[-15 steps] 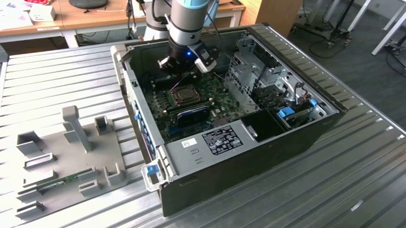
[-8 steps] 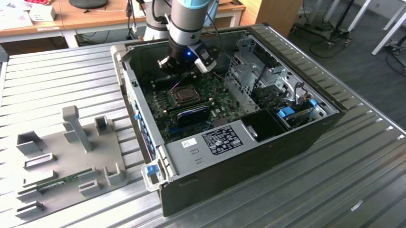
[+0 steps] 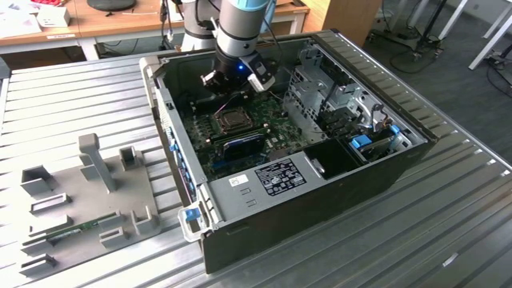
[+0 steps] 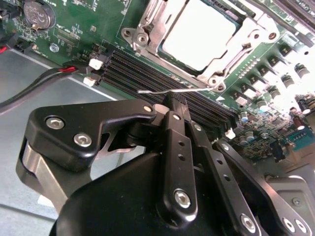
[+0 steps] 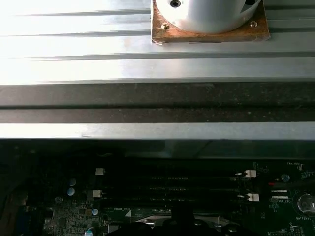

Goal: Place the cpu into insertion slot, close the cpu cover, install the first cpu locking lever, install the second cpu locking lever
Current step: 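Install the first cpu locking lever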

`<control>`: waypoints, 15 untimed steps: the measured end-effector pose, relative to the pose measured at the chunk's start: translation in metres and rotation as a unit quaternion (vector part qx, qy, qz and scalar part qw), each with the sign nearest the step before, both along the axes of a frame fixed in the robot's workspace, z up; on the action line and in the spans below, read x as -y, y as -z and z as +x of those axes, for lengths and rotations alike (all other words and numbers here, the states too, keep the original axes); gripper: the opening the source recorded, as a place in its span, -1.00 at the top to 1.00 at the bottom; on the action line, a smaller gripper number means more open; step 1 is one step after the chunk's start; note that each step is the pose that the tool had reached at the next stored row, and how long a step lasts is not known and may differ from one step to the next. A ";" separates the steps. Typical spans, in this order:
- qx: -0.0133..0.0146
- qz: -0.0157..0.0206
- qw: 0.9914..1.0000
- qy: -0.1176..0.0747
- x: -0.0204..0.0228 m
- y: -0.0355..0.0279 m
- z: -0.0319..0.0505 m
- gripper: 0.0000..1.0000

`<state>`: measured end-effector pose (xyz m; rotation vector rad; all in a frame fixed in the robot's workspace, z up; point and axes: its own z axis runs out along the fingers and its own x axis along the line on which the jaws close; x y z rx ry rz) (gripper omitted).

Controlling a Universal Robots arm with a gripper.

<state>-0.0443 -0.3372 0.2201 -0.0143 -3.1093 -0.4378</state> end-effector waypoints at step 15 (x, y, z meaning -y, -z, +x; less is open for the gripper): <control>-0.018 -0.004 1.000 0.000 0.0000 0.0072 0.0121 0.80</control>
